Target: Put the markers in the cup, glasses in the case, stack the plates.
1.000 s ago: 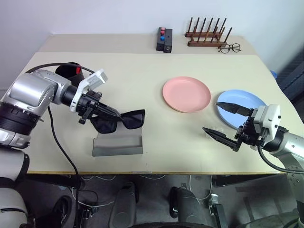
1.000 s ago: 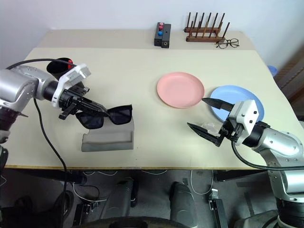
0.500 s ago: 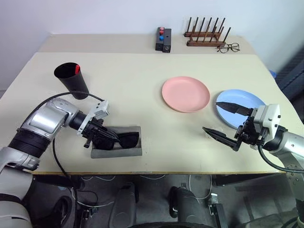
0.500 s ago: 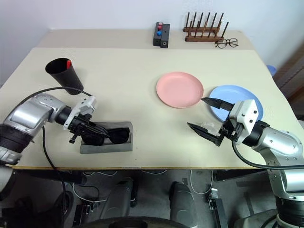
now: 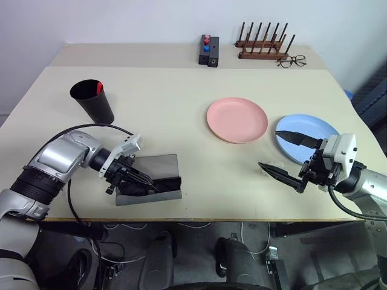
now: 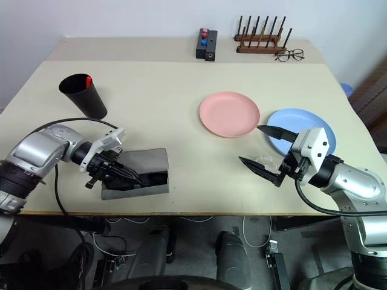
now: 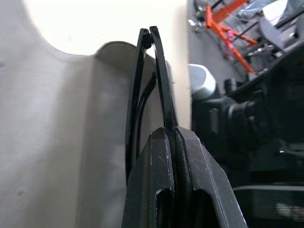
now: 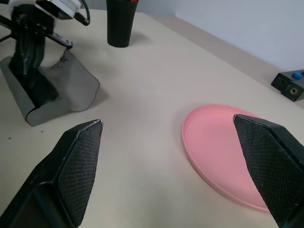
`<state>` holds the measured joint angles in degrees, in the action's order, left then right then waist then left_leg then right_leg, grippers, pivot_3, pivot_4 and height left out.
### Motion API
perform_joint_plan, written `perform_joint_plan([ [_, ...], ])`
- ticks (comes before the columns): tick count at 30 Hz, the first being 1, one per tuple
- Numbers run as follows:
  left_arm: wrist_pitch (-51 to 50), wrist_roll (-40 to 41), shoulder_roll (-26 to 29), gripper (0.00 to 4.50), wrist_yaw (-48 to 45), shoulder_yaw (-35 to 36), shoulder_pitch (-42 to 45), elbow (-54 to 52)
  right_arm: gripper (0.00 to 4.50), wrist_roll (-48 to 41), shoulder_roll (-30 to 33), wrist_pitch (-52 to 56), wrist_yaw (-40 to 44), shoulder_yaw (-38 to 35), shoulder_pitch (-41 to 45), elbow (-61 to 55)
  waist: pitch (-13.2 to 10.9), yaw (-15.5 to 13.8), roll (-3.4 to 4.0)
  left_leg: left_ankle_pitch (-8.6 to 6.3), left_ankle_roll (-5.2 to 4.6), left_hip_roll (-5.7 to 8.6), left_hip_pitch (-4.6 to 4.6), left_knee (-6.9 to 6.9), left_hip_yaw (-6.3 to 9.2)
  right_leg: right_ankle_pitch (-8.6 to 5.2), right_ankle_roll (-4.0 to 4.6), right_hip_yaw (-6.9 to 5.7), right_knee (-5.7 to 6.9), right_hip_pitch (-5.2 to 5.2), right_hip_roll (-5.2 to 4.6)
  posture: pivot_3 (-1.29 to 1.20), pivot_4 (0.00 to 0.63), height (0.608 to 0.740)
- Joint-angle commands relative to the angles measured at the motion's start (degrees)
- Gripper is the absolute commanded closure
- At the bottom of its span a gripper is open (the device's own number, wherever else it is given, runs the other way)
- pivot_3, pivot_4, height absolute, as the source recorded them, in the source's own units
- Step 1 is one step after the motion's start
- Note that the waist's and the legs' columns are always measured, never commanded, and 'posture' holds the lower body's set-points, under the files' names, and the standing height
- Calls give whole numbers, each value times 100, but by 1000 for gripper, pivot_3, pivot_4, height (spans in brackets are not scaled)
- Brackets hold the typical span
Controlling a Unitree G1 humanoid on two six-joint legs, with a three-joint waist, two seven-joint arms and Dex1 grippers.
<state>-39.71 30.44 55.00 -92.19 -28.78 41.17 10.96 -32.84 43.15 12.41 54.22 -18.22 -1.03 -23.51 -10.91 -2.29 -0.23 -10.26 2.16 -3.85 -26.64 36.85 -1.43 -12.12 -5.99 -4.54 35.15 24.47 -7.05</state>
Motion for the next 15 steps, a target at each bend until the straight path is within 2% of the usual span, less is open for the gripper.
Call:
perform_joint_plan([
  [1,-121,195,-13,4489,-31,-88,102,-134,0,-92,-4,-68,-38,-140,43,-204,0,-3,0,0,0,0,0,1,0,0,0,0,-1,-1,0,0,150,740],
  [9,-178,149,-78,4489,-31,-176,203,-81,0,-93,23,-47,-44,-149,35,-215,0,-3,0,0,0,0,0,0,0,0,0,0,-2,0,0,0,150,740],
  [12,-108,4,-43,3555,-31,-311,202,-12,0,-89,23,-44,-59,-148,30,-223,0,1,0,0,0,0,0,0,0,0,0,0,-2,0,0,0,150,740],
  [15,-126,0,-22,2167,-31,-358,190,52,0,-88,28,-41,-66,-146,37,-219,0,4,0,0,0,0,0,0,0,0,0,0,-2,0,0,0,150,740],
])
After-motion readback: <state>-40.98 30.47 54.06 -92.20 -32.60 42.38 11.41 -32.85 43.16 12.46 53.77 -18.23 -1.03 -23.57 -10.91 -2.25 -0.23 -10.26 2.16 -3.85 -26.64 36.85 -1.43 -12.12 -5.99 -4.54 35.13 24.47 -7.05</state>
